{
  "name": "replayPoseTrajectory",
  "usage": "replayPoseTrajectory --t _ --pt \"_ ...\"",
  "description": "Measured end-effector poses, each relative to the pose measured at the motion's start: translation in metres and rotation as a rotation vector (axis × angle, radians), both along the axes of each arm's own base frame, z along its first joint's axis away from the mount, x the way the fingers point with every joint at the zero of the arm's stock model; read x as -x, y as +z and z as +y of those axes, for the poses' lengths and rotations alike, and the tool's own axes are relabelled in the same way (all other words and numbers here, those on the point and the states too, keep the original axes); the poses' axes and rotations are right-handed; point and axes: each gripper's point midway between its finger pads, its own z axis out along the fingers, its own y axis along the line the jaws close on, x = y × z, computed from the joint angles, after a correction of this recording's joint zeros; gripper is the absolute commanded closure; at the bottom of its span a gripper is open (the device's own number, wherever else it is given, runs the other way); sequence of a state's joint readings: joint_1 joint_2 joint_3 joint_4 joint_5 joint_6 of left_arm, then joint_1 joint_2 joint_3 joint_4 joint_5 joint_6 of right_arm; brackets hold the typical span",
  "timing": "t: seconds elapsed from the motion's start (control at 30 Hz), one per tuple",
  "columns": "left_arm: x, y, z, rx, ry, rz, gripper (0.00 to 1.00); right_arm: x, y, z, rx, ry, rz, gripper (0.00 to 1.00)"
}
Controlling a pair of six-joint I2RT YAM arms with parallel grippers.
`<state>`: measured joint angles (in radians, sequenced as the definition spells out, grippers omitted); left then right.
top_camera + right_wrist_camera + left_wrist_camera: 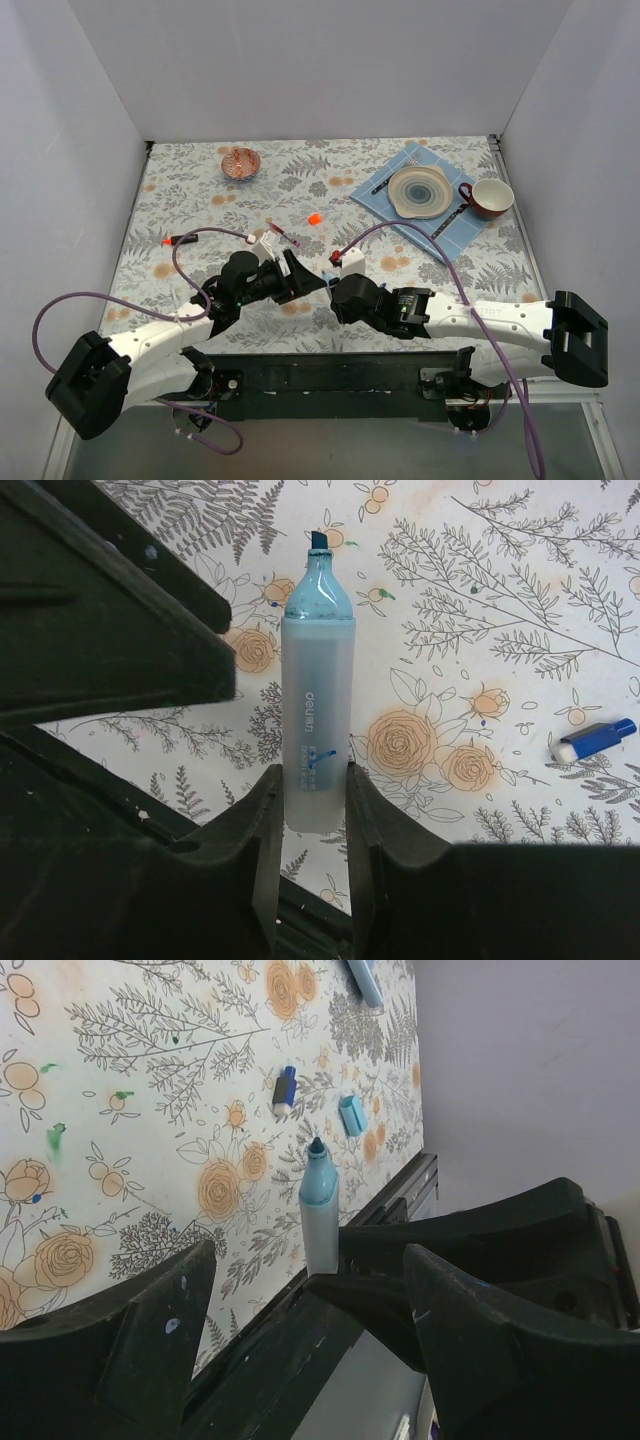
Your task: Insert the pens into the pen caps
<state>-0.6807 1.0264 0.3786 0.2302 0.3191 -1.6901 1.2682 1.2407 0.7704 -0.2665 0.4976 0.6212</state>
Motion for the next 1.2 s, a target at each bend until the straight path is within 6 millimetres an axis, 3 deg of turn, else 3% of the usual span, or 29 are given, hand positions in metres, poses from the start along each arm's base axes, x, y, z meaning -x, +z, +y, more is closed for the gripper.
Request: replayPoseTrajectory --t 0.37,0.57,0.6,0.67,0.73,0.77,0.87,0.9,1.03,1.2 --pt "0.002 -0.008 -0.013 0.009 -0.056 -0.002 0.48 0.005 0.015 0.013 -0.122 0.047 -0.009 0.99" --pt "0.007 -0.010 -0.022 0.029 -0.095 0.011 0.76 0.011 0.015 0.010 -0.166 0.070 -0.003 0.99" --pt "0.008 -0.008 -0.024 0.038 -0.103 0.009 0.86 0.012 0.014 0.009 -0.172 0.073 -0.002 0.99" --pt "0.010 -0.005 -0.026 0.054 -0.117 0.009 0.96 0.014 0.013 0.009 -0.177 0.080 0.002 0.99" --pt "0.011 -0.001 -0.028 0.063 -0.127 0.000 1.00 0.014 0.013 0.010 -0.179 0.082 0.003 0.93" --pt "0.012 -0.001 -0.028 0.067 -0.130 -0.001 1.00 0.014 0.013 0.010 -0.182 0.083 0.003 0.78" --pt "0.013 0.001 -0.028 0.071 -0.137 -0.005 1.00 0.015 0.015 0.011 -0.189 0.086 0.004 0.51" --pt "0.013 0.002 -0.028 0.071 -0.142 -0.012 1.00 0.015 0.016 0.010 -0.194 0.085 0.005 0.47" --pt "0.022 0.015 -0.028 0.080 -0.198 -0.076 1.00 0.020 0.033 0.009 -0.255 0.092 0.007 0.41" --pt "0.029 0.038 -0.029 0.075 -0.275 -0.166 1.00 0.028 0.075 0.006 -0.402 0.135 -0.018 0.44"
